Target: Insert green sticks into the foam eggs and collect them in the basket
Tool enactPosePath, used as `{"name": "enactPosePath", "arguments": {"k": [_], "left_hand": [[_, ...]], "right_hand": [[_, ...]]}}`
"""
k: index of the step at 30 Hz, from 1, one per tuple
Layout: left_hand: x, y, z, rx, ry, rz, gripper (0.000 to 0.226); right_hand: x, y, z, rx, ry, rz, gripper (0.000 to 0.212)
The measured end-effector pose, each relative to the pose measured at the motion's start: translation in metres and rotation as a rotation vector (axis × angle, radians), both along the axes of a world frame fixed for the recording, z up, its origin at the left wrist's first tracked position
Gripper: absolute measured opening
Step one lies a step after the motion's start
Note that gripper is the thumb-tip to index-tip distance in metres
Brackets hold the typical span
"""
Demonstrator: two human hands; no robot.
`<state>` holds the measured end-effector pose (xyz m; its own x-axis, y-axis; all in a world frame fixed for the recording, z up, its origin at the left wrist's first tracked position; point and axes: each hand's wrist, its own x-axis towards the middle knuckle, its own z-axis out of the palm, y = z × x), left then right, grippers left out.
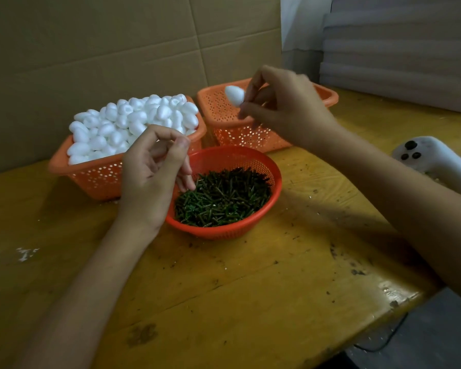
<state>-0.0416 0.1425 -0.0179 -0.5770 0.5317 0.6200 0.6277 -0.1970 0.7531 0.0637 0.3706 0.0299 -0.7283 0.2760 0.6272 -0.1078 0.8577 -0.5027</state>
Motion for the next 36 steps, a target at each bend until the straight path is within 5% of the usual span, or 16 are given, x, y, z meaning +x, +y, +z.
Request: {"name": "enactPosePath", "arguments": {"k": [9,14,18,24,29,36], "left_hand": [[0.005,0.000,0.005,0.027,0.070,0.118,0.019],[-0.008,-0.011,0.010,0.018,0.430,0.587,0.008],[-0.029,-0.029,0.011,-0.227,0.626,0.894,0.025],[-0.037,-0.034,0.001,-0.640,0.650,0.869,0.041],[-0.039,-0.033,0.004,-0.710,0.672,0.879,0.047],[-0.042,-0.030,0.003,-0.686,0.650,0.896,0.060]], "right_hand": [[0.008,0.020,0.010,0.149,-0.017,-0.260,0.016],[0.007,0.017,0.009,0.232,-0.047,-0.288,0.020],[0.008,0.017,0.009,0.257,-0.049,-0.312,0.018],[0.007,0.017,0.008,0.259,-0.010,-0.328,0.025],[0.006,0.000,0.007,0.247,0.119,-0.277,0.025],[0.001,-0.025,-0.006,0.359,0.026,-0.133,0.028]]}}
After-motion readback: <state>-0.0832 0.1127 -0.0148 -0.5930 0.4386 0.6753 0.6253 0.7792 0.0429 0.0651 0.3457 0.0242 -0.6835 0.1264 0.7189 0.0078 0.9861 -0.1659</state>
